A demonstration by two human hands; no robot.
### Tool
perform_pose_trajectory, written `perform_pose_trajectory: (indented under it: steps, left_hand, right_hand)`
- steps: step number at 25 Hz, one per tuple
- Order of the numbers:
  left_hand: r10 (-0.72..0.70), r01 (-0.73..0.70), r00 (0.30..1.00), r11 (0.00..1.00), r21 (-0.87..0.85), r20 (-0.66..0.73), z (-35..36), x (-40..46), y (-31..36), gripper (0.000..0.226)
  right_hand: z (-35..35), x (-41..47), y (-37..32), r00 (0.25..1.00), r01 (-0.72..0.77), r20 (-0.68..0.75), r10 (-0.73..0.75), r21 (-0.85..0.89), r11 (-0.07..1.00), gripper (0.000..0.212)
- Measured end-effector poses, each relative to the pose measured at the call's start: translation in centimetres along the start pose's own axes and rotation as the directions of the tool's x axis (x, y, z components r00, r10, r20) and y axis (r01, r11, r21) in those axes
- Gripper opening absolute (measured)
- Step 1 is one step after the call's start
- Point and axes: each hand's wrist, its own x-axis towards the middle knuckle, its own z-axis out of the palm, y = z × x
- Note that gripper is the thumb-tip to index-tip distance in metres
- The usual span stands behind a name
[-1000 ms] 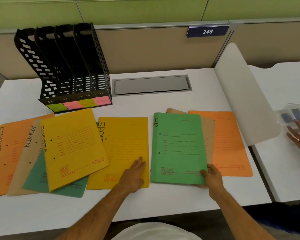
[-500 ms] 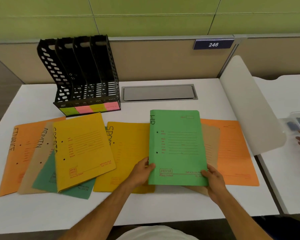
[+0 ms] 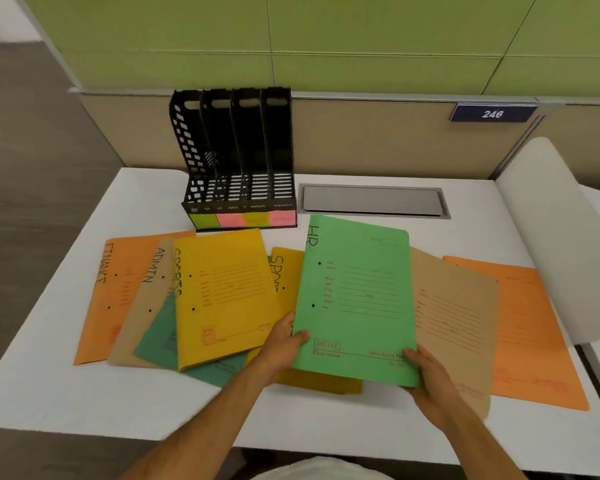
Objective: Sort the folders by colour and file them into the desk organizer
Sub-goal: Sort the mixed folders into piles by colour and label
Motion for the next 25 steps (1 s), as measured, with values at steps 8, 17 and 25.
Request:
perform_pose_trajectory:
  steps: [8,17,25]
  left_hand:
    - [0.024,-0.022,0.999,0.997,0.073,-0.024,-11.9,-0.8,-1.8,0.033]
    - [0.054,0.334,0.763,0.82,0.465,-0.644,-21.5,0.7,-2.7,0.088]
    - [-0.069,0.333,0.807,0.874,0.354,-0.587,-23.7,1.6,-4.3,0.082]
  right_hand:
    - [9.8,-1.2,4.6,0.996,0.072,0.053,-0.072,-0.009,0.997,0.042]
    - [10.1,-4.3,8.4,0.979,0.136,-0.158,-0.129,0.034,0.99,0.045]
    - [10.2,-5.2,10.6,0.979,0.095,-0.185,-0.082,0.063,0.994,0.046]
